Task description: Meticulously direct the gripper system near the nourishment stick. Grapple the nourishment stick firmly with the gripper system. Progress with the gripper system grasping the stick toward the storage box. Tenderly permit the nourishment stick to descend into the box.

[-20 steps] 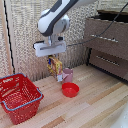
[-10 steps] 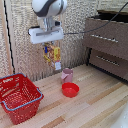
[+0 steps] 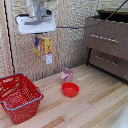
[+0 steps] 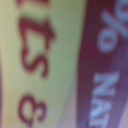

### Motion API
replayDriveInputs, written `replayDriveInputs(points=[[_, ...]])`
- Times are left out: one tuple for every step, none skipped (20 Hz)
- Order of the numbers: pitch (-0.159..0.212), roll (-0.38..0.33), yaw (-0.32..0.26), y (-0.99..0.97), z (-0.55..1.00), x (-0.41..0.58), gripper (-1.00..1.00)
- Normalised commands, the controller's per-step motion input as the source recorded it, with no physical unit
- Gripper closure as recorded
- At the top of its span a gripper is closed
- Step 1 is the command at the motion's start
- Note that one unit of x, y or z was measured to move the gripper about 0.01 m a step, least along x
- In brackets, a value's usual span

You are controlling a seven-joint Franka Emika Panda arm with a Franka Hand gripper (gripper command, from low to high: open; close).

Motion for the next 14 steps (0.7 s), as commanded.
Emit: replayDriveInputs(points=[[0.000, -0.034, 0.001, 0.80, 0.13, -0.031, 1.00], [0.000, -0.046, 0.017, 0.75, 0.09, -0.034, 1.00], [-0.017, -0.065, 0.030, 0.69, 0.03, 0.000, 1.00], [-0.029, -0.075, 0.032, 0.67, 0.00, 0.000, 1.00], [-0.038, -0.086, 0.033, 0.65, 0.00, 0.000, 1.00], [-0.036, -0.089, 0.040, 0.63, 0.00, 0.000, 1.00], [-0.040, -0.090, 0.044, 0.62, 0.00, 0.000, 1.00], [-0.043, -0.091, 0.047, 0.62, -0.02, 0.000, 1.00], [-0.038, -0.089, 0.048, 0.62, -0.05, 0.000, 1.00], [-0.033, -0.088, 0.053, 0.62, -0.09, 0.000, 1.00], [-0.027, -0.085, 0.056, 0.62, -0.11, 0.000, 1.00], [-0.020, -0.083, 0.060, 0.62, -0.13, 0.000, 1.00], [-0.009, -0.081, 0.065, 0.61, -0.16, 0.000, 1.00], [-0.007, -0.083, 0.066, 0.61, -0.18, 0.000, 1.00]])
